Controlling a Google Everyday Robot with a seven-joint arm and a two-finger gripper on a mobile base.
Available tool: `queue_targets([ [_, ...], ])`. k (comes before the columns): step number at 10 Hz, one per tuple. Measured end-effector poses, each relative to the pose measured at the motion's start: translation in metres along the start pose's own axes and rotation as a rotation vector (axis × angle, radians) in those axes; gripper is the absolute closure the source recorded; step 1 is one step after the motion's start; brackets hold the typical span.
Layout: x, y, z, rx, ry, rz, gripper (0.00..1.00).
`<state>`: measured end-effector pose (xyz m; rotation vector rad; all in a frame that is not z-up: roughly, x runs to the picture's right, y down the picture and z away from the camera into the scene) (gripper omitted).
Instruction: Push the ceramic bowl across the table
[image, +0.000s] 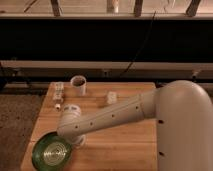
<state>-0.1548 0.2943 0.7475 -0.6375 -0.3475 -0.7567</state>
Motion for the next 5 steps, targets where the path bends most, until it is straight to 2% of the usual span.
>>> queue_targets([
  [3, -0.0121, -0.0066, 0.0005, 0.004, -0.015, -0.052, 1.00],
  [5, -0.0070, -0.0112, -0.0044, 0.012, -0.024, -0.026, 1.00],
])
